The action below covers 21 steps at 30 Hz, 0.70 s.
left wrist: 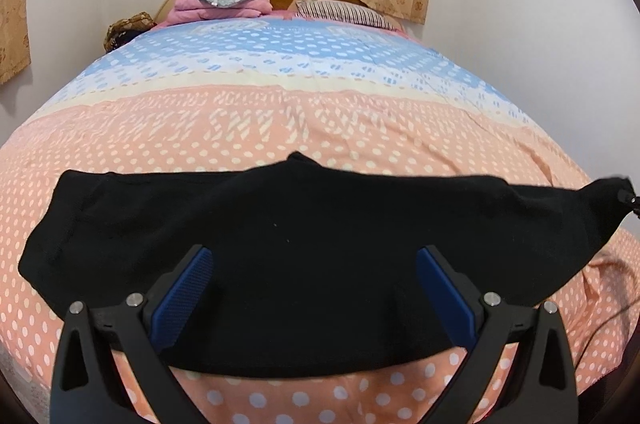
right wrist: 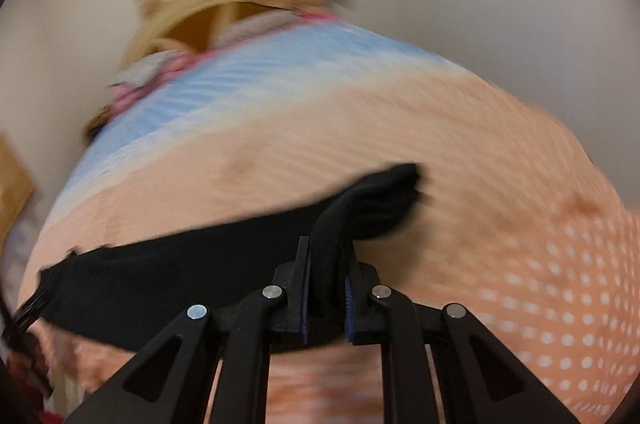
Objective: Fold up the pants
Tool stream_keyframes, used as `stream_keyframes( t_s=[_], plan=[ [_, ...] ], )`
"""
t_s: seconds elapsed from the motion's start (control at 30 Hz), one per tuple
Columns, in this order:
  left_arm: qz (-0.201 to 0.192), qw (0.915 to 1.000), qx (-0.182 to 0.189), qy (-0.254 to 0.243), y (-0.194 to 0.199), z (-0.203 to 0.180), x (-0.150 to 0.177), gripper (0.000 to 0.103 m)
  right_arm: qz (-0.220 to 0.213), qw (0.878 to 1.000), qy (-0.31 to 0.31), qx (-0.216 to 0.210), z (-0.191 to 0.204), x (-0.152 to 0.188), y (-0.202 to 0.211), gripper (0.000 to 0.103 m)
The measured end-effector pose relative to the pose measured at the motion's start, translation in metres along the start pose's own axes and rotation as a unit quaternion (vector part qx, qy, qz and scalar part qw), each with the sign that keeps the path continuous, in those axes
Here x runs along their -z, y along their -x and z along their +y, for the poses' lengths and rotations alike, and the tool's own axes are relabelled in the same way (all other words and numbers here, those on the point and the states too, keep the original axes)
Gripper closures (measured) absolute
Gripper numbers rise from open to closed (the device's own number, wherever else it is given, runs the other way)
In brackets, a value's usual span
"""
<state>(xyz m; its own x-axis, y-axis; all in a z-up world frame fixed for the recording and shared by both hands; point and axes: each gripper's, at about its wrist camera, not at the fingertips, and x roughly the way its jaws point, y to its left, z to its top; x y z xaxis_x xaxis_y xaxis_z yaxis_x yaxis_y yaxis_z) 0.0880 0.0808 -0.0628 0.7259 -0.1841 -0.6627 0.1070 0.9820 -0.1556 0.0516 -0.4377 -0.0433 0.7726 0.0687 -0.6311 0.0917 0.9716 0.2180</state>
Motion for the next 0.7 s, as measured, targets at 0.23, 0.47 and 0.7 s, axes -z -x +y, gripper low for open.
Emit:
stream_keyframes(
  t_s=[0.23,0.47,0.7],
  plan=[
    [0.003,0.9999,0.009,0.008,-0.004,0.012,0.003,0.000,0.044,0.981,0.156,-0.107,0.157,0.021,-0.016,0.090],
    [0.002,0.9994,0.008,0.033,-0.005,0.031,0.003,0.000,0.078,0.960,0.226,-0.144,0.237,0.068,-0.060,0.090],
    [0.003,0.9995,0.009,0.031,-0.008,0.035,0.003,0.000,0.082,0.941,0.296,-0.145,0.268,0.110,-0.081,0.048]
  ],
)
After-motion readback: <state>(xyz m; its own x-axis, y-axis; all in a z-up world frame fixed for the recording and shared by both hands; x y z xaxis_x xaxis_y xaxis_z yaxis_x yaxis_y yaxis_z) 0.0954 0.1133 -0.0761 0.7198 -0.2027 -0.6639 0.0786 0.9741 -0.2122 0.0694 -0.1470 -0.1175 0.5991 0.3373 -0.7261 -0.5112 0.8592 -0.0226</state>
